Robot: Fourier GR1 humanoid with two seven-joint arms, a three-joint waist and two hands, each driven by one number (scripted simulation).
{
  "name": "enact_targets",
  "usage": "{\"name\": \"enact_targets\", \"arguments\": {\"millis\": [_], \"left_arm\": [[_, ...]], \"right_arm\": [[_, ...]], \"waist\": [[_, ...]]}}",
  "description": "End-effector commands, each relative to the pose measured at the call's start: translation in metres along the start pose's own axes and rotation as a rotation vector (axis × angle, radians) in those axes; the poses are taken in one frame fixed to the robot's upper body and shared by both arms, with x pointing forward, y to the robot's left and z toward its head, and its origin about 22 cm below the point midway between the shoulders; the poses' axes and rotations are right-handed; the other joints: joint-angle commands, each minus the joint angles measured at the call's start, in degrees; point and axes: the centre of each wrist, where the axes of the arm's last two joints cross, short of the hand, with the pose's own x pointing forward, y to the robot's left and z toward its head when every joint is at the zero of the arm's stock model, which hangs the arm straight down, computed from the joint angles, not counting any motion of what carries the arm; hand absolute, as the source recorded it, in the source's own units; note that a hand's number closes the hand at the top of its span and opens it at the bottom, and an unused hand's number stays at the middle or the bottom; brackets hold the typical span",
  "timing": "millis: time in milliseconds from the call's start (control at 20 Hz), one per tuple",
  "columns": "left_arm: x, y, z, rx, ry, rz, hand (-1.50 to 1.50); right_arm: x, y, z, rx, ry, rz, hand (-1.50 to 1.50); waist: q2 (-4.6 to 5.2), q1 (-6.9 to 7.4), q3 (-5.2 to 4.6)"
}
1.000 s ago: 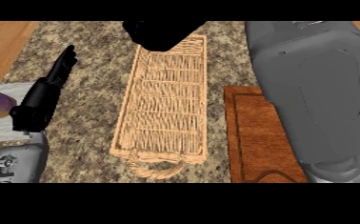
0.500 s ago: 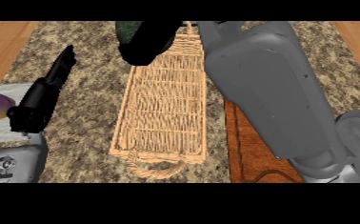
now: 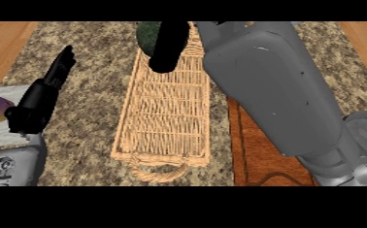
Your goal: Pick the squash from the cutting board and place it in the basket
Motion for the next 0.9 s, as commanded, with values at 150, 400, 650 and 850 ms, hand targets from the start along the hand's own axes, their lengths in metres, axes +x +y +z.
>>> {"name": "enact_targets", "arguments": {"millis": [150,400,650,850], "left_arm": [[0.018,0.013,-0.006,-0.016,0.002,-0.010,0.00],[0.009,-0.010,0.002,-0.009,0.004,0.008,0.00],[0.002,0.002,0.000,0.000,0.005,0.006,0.00],[0.011,-0.001,-0.008,0.000,0.002,-0.002,0.00]], "right_arm": [[0.009,0.011,-0.013,0.105,0.005,-0.081,-1.50],[-0.021,-0.002,-0.008,-0.040,-0.048,-0.291,-1.50],[-0.038,-0.016,-0.003,-0.264,0.025,-0.597,-1.50],[-0.071,-0.019,-0.001,-0.397,0.114,-0.724,-1.50]], "waist": [[0.03,0.27,0.02],[0.07,0.25,0.06],[0.20,0.13,0.04],[0.12,-0.36,0.06]]}}
